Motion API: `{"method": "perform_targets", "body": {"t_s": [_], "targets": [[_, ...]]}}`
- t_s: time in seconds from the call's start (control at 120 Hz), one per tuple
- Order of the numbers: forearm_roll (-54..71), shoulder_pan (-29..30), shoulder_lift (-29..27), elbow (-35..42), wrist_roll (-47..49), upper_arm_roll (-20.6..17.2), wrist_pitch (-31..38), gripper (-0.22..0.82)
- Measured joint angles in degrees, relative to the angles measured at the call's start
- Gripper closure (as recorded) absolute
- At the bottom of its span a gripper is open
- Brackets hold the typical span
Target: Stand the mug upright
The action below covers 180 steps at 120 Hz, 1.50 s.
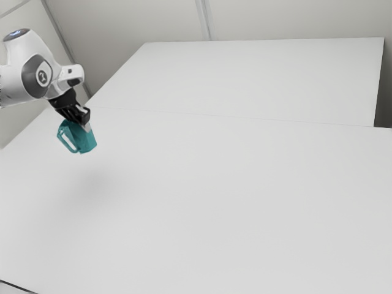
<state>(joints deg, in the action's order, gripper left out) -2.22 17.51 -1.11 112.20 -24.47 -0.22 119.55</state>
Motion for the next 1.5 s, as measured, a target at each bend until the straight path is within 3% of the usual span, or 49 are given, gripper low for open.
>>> {"method": "perform_targets", "body": {"t_s": [0.167,0.617,1.0,1.442,1.5], "targets": [[5.9,-8.2,-5.6,7.0,15.0,1.8,1.6,0.78],[9.5,-17.2,-11.1,20.1,49.8,1.8,3.7,0.78],[11.0,-18.9,-5.3,21.3,68.0,1.7,8.4,0.78],[12.2,-19.9,-0.6,21.2,79.6,1.7,13.4,0.78],[12.7,-20.0,-0.8,21.0,80.3,1.7,13.6,0.65]]}}
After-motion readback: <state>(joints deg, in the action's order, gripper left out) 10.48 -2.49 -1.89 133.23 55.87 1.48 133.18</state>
